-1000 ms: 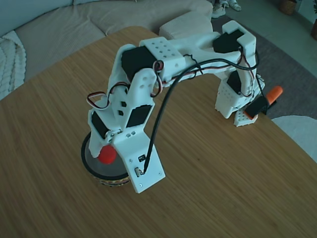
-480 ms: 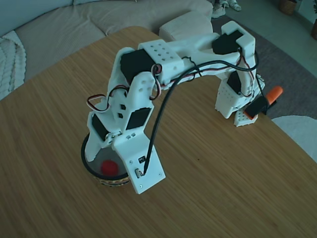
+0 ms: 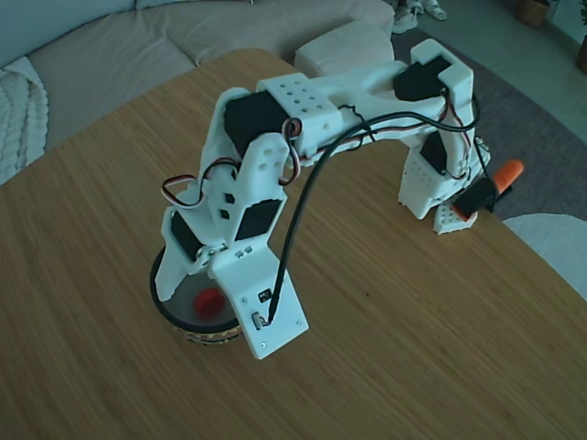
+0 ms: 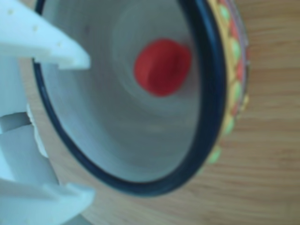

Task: Grasp a red cap and put it in the cup.

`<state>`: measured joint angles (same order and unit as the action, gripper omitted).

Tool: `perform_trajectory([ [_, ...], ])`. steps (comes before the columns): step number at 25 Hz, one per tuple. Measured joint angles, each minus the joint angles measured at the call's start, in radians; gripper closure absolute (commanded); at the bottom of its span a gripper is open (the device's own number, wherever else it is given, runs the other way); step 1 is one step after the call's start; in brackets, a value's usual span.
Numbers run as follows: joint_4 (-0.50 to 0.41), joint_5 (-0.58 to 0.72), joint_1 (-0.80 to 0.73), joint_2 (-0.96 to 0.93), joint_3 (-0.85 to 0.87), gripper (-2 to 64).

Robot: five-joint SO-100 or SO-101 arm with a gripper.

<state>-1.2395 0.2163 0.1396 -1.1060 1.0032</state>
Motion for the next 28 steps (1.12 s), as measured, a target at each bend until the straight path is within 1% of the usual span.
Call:
perform_trajectory([
  [5, -0.003, 0.0, 0.0, -0.17, 0.077, 31.4],
  [12, -0.064, 0.0, 0.003, -0.471, 0.207, 31.4],
  [21, -0.066, 0.0, 0.006, -0.877, 0.383, 31.4],
  [28, -0.066, 0.003, -0.003, -1.161, 0.575, 31.4],
])
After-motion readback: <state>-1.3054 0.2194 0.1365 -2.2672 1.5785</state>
